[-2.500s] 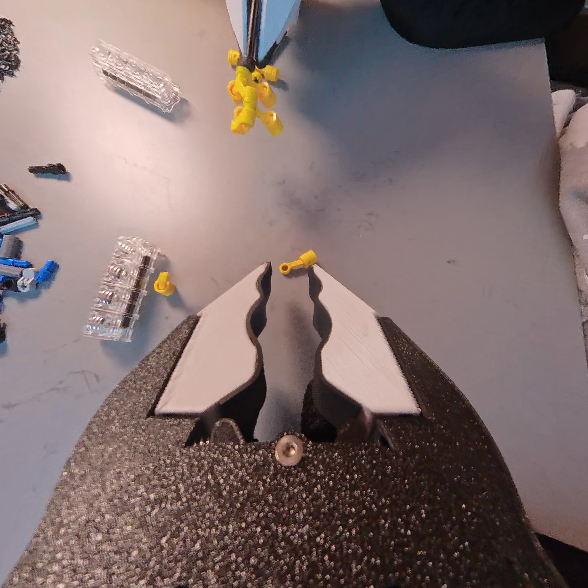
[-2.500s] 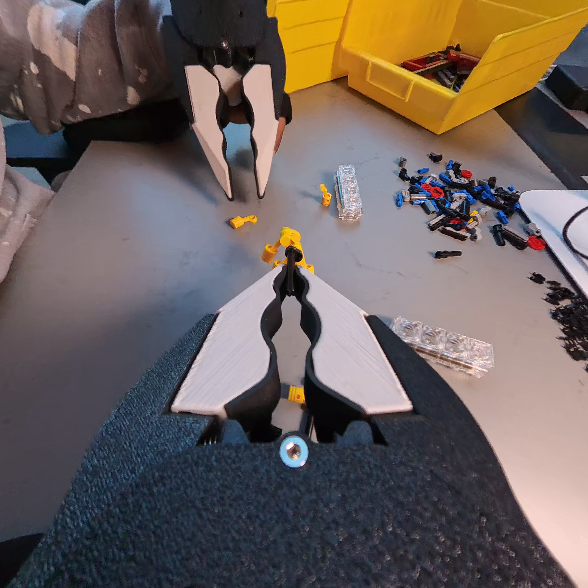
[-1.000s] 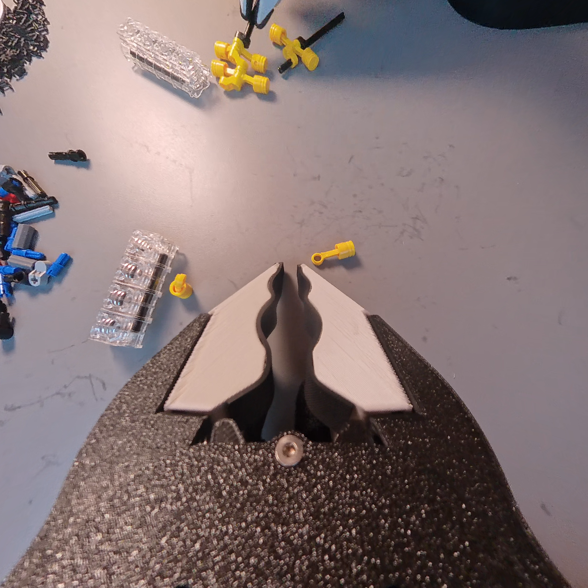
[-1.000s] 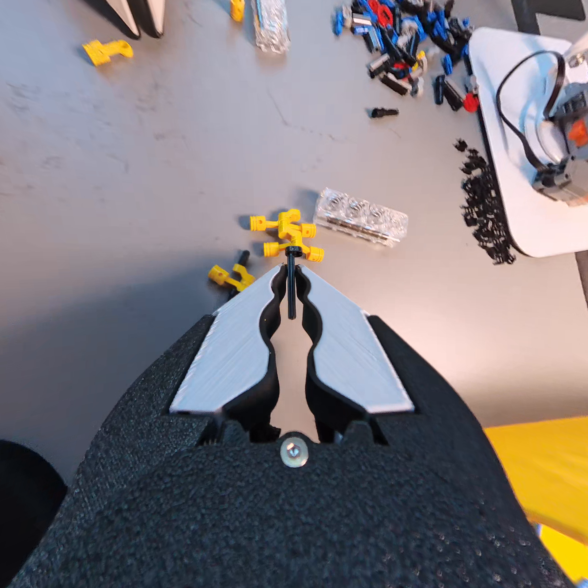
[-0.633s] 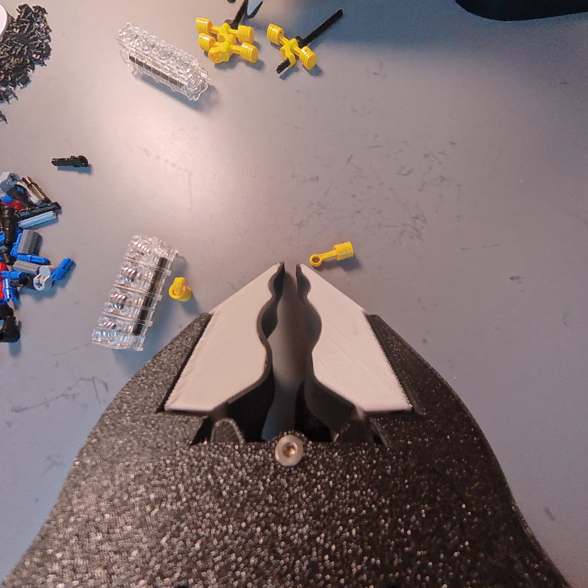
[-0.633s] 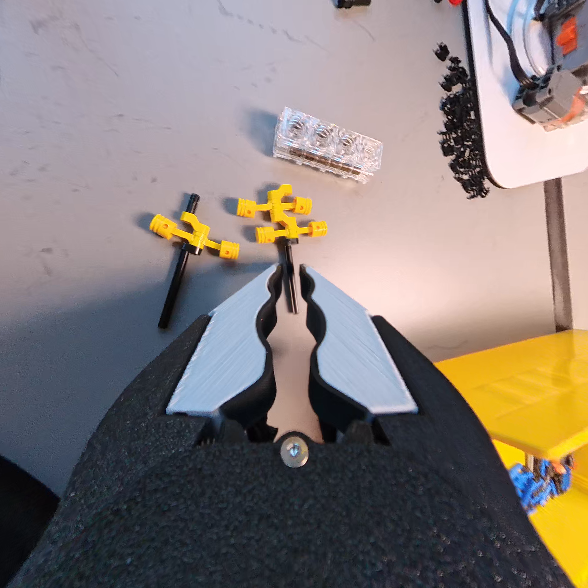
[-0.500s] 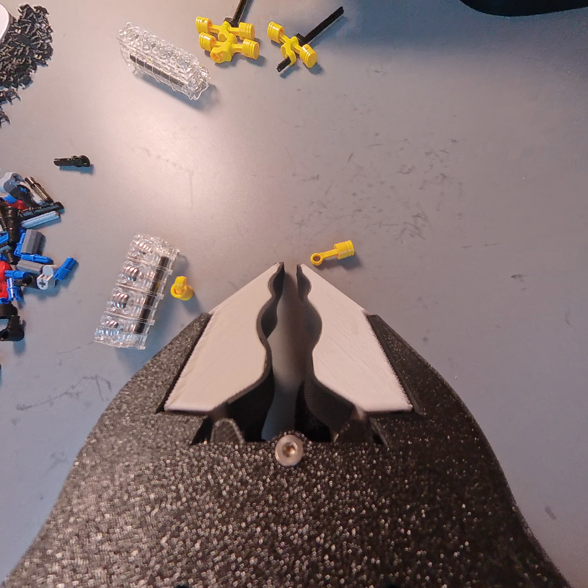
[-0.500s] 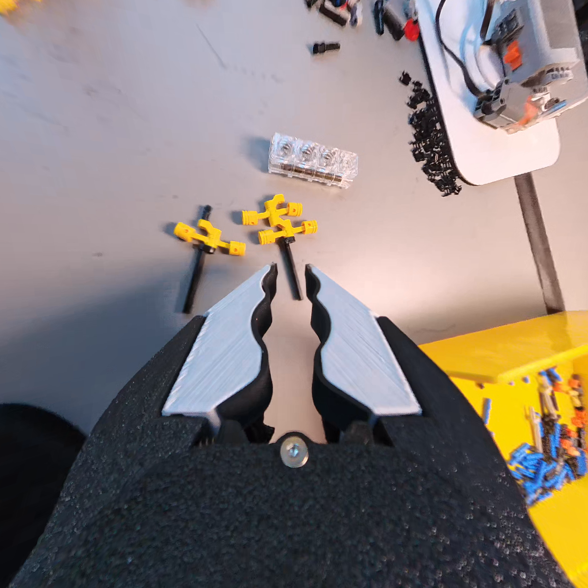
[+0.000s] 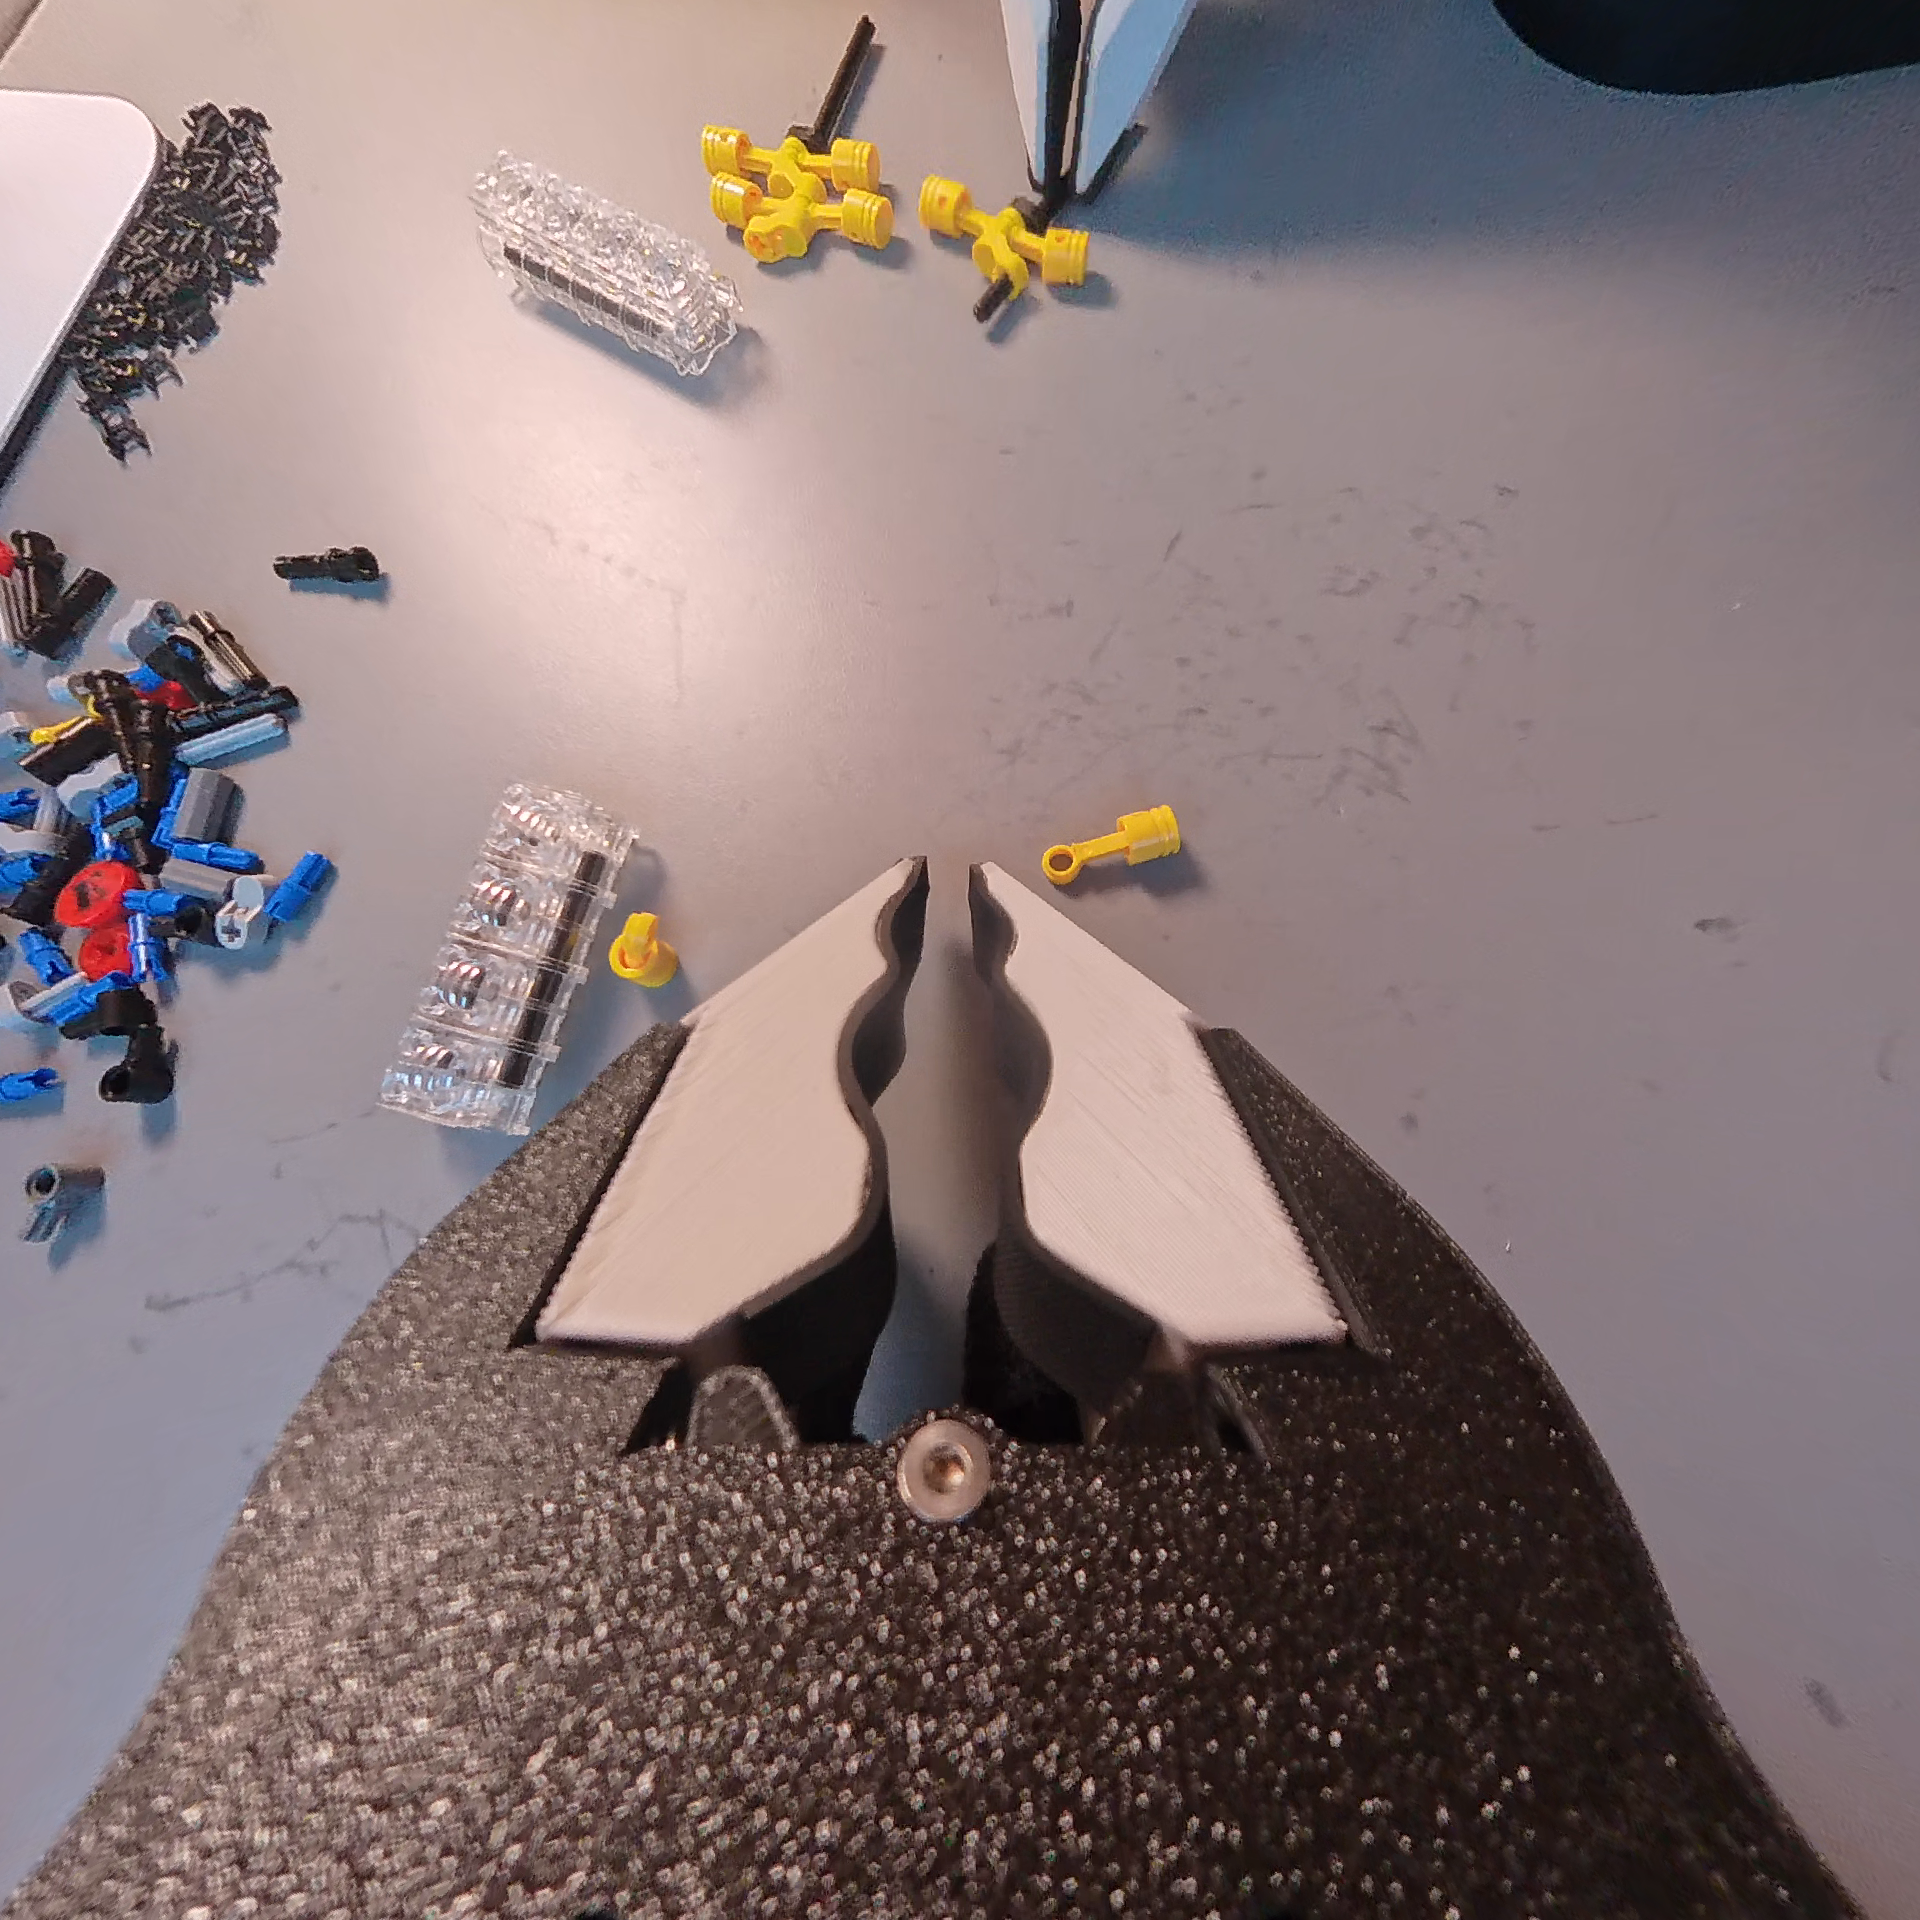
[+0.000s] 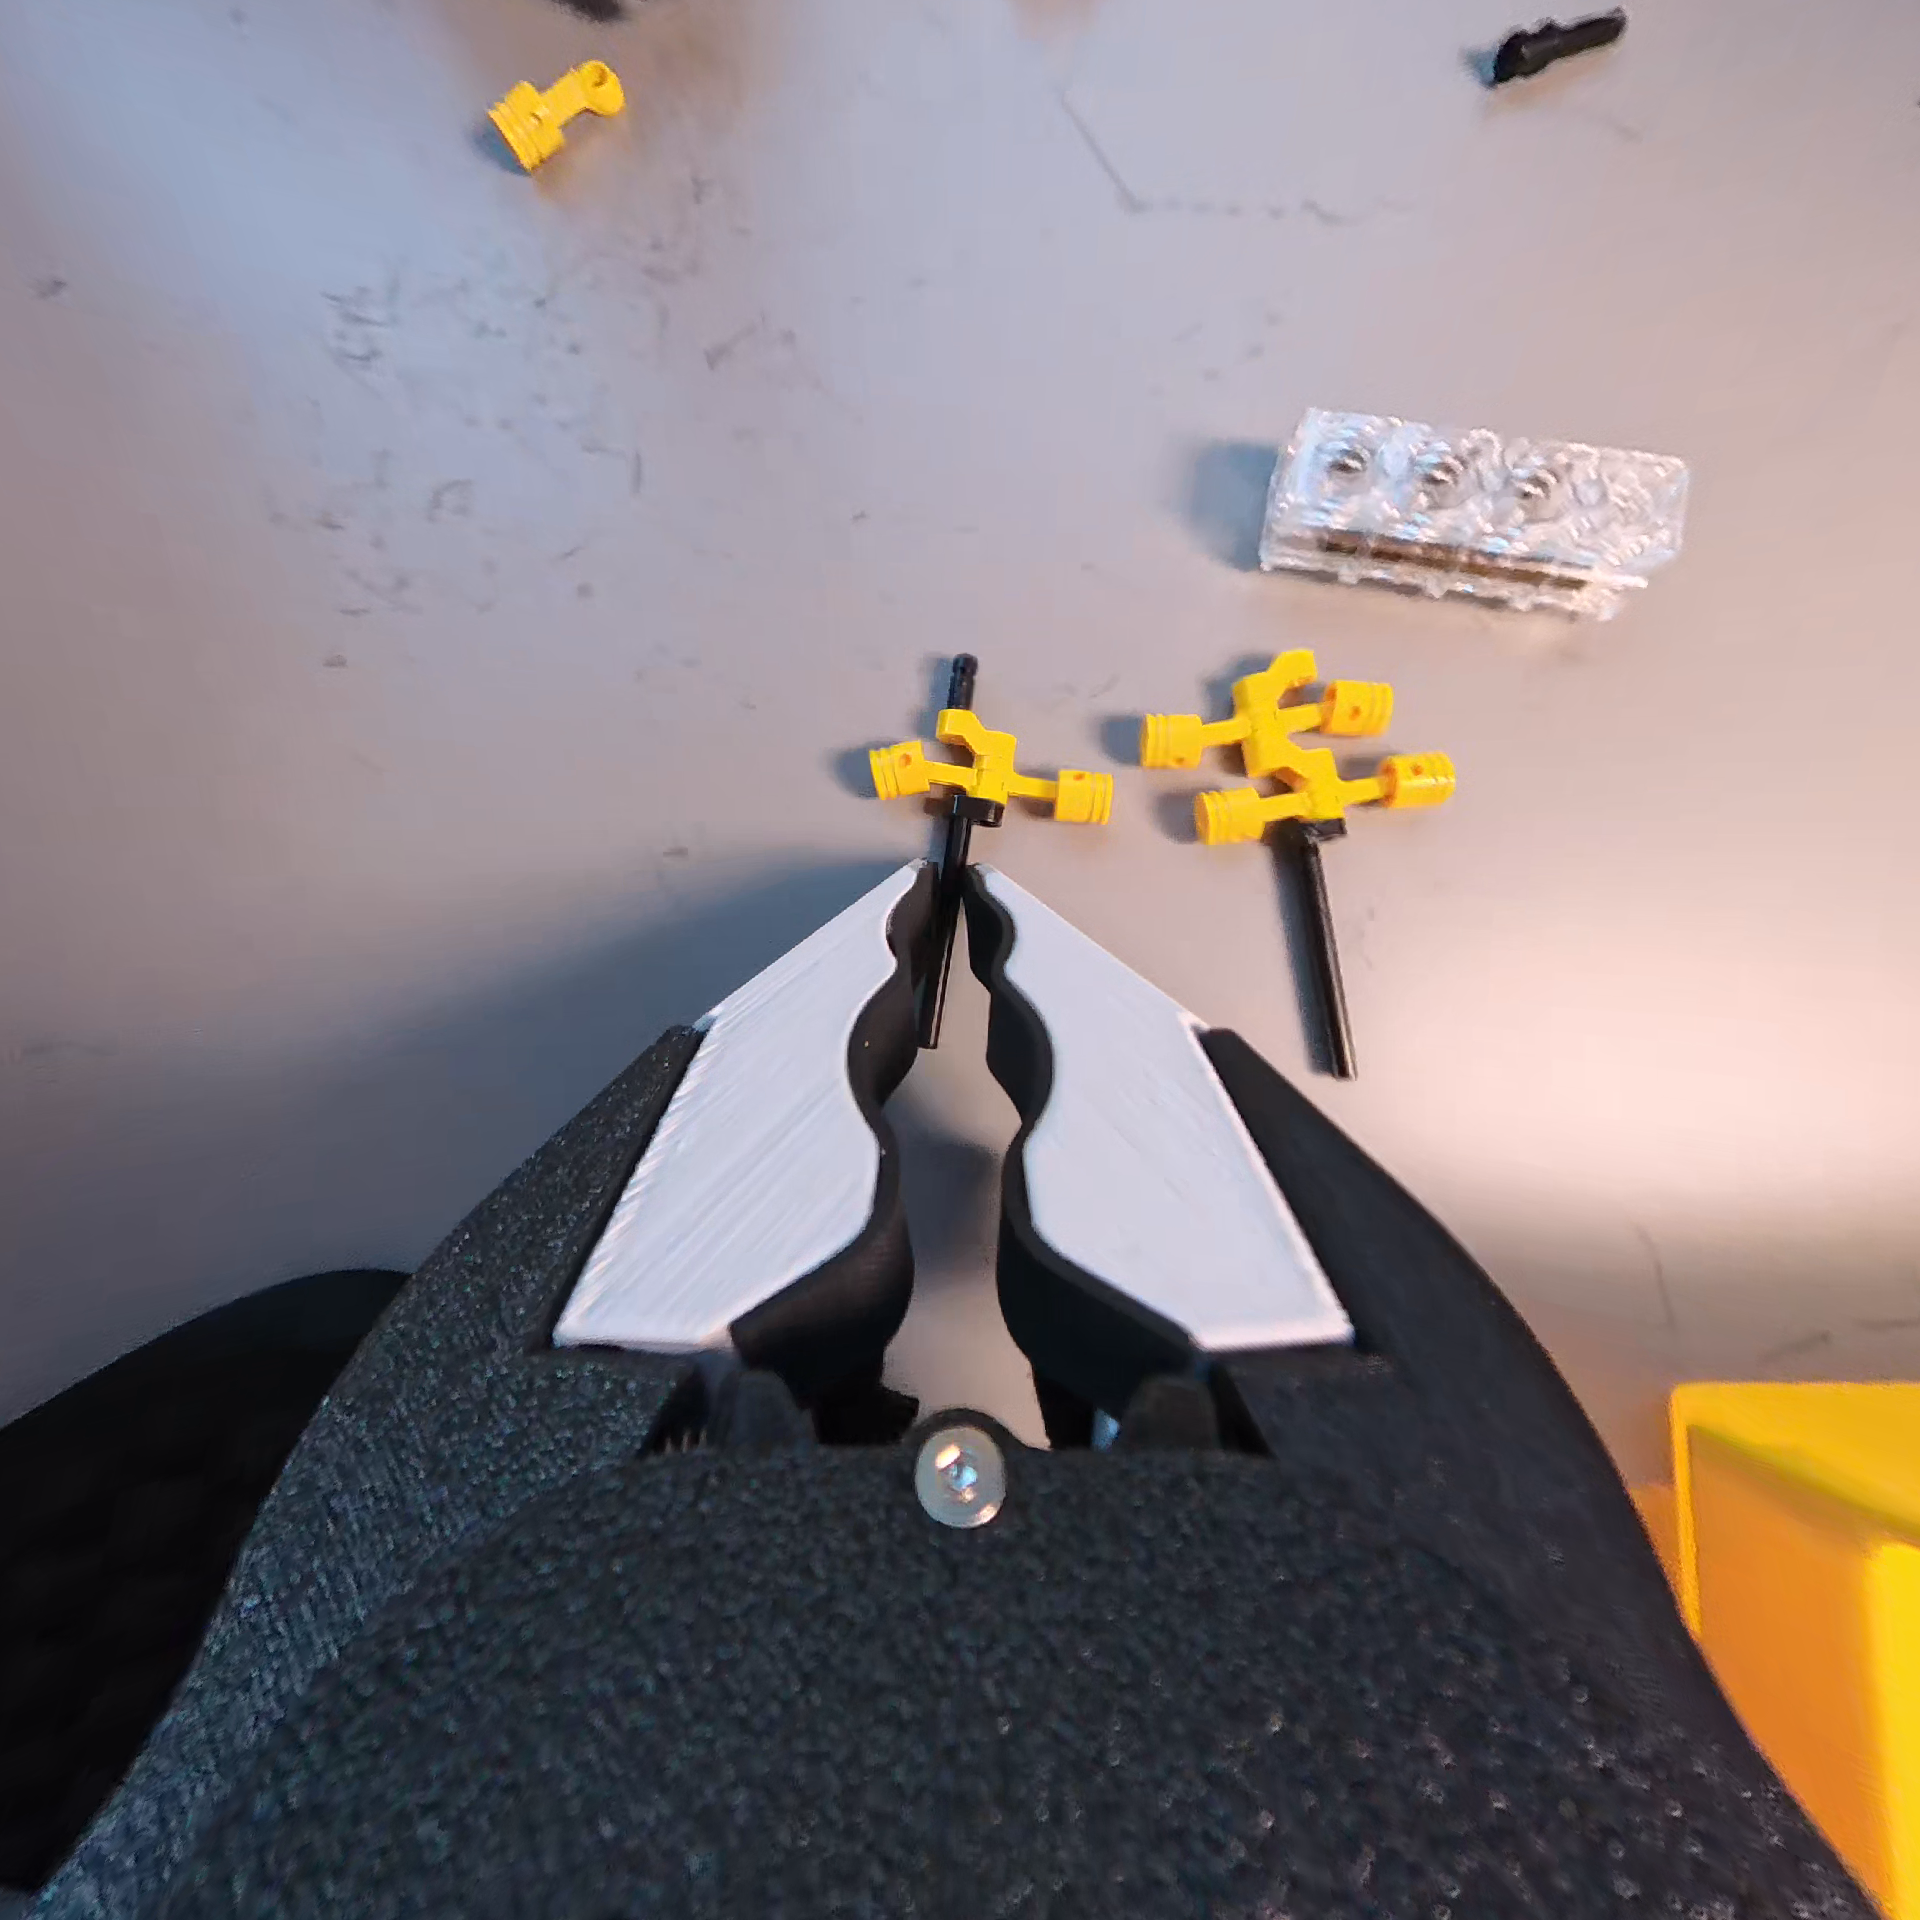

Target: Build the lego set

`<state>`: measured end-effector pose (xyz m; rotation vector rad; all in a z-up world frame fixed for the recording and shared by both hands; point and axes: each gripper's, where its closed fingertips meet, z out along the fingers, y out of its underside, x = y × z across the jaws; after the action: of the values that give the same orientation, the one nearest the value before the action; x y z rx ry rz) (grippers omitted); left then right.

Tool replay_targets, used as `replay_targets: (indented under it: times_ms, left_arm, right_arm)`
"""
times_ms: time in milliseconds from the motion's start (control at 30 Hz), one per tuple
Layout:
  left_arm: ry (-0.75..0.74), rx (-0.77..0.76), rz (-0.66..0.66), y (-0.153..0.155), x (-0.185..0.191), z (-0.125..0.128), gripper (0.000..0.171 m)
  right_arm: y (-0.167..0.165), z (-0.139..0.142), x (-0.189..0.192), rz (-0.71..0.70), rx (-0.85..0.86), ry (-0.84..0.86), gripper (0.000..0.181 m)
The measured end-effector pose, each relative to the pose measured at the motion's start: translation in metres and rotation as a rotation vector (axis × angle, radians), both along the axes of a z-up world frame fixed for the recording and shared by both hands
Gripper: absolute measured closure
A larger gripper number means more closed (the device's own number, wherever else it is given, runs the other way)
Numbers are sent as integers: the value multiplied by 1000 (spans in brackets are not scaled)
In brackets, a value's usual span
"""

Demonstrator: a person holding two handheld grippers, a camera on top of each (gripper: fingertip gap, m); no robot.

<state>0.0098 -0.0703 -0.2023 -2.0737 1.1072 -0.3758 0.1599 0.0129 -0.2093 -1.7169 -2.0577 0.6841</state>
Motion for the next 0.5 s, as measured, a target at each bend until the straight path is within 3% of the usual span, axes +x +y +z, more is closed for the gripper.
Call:
replay_targets:
  times_ms: [267, 500]
  left_arm:
    - [-38, 15, -16, -1, 9, 6, 164]
    - [-32, 1, -43, -6, 14, 3, 162]
  right_arm:
    - [-36, 7, -37, 150, 12, 100, 178]
    - [-46, 1, -51, 173, 19, 104, 178]
